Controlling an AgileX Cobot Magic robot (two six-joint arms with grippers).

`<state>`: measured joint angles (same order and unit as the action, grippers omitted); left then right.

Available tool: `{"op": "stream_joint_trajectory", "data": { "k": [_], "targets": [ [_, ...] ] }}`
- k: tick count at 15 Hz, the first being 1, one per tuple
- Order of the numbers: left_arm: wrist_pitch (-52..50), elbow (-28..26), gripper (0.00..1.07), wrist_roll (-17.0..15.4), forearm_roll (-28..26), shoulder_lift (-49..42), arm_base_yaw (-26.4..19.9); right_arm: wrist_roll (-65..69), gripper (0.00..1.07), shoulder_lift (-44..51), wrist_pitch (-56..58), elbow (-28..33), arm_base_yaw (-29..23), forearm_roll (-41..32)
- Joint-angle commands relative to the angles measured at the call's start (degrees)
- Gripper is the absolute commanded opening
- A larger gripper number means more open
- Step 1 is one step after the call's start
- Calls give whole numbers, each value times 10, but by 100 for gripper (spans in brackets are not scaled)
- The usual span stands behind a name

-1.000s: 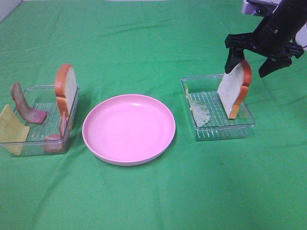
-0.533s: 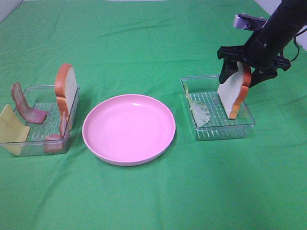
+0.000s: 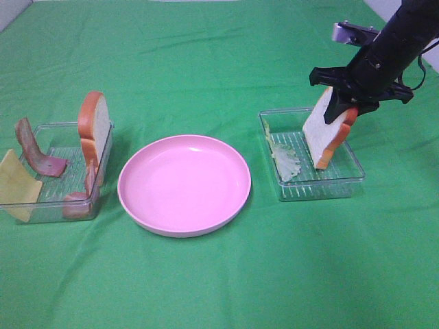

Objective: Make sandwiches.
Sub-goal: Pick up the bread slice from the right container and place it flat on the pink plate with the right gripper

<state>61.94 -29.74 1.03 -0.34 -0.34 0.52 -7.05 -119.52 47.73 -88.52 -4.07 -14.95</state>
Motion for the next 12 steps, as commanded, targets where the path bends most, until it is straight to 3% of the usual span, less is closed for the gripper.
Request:
{"op": "stream_joint_trajectory", "data": {
  "k": [1, 7, 12],
  "targets": [
    [-2, 1, 100, -3, -5, -8, -1, -8, 0, 9, 15, -5, -9, 4],
    [-2, 1, 100, -3, -5, -8, -1, 4, 0, 99, 33, -5, -60, 55],
    [-2, 1, 100, -3, -5, -8, -1, 19, 0, 173, 42, -5, -134, 13]
  ]
}}
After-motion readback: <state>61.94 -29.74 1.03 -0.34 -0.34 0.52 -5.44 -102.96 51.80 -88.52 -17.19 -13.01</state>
